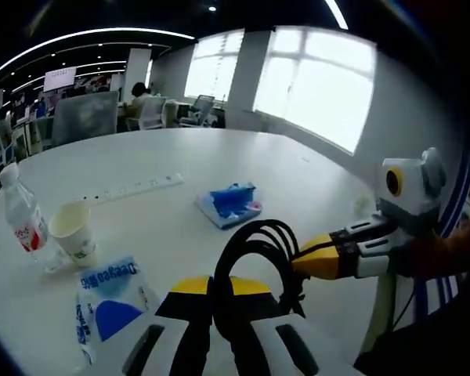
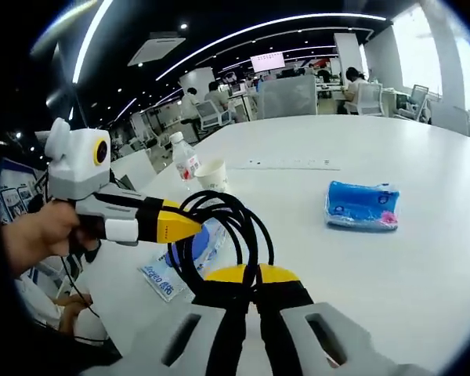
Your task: Arrange the tabletop items into an orderly group along one side of the table until the central work area is clear of visible clutter.
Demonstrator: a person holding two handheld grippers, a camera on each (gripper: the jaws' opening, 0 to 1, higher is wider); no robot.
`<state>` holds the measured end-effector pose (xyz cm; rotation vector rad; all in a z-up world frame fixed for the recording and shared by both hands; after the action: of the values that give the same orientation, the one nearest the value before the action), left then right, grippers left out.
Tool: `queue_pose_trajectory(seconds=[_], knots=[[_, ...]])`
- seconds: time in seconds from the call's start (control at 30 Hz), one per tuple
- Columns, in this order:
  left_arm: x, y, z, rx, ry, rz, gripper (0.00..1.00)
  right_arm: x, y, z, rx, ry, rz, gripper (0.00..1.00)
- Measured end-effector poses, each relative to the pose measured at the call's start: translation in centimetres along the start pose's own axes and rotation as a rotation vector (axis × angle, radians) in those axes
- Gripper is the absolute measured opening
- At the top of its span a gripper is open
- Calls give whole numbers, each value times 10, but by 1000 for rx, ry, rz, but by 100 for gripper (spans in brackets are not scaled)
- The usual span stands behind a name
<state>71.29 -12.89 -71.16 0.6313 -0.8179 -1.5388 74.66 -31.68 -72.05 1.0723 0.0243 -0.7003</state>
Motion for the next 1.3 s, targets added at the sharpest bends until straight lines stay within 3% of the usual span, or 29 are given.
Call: queue_pose_trajectory(seconds=[0.63,0.97,1.3], knots=[[23,12,-44,-8,-28,30,4,40,4,11,5,-79,-5,0],[34,16,-64,-16,-23,29,4,60,2,10,4,-125,-31,0],[33,15,-84,-30,-22,11,4,74,-2,-1,-17,-152,-35,0]])
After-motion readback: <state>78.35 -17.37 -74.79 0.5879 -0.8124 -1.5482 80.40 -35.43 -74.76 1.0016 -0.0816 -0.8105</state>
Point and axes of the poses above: the point that each gripper's makers call its tool centre point, and the gripper's own axes: z roughly backward along the fingers, x roughly to its right, y roughly out of its top, the point moved 10 cm from there along z, roughly backward along the fingers, and after that the axes turned 12 degrees about y, right-handed, at the moved point
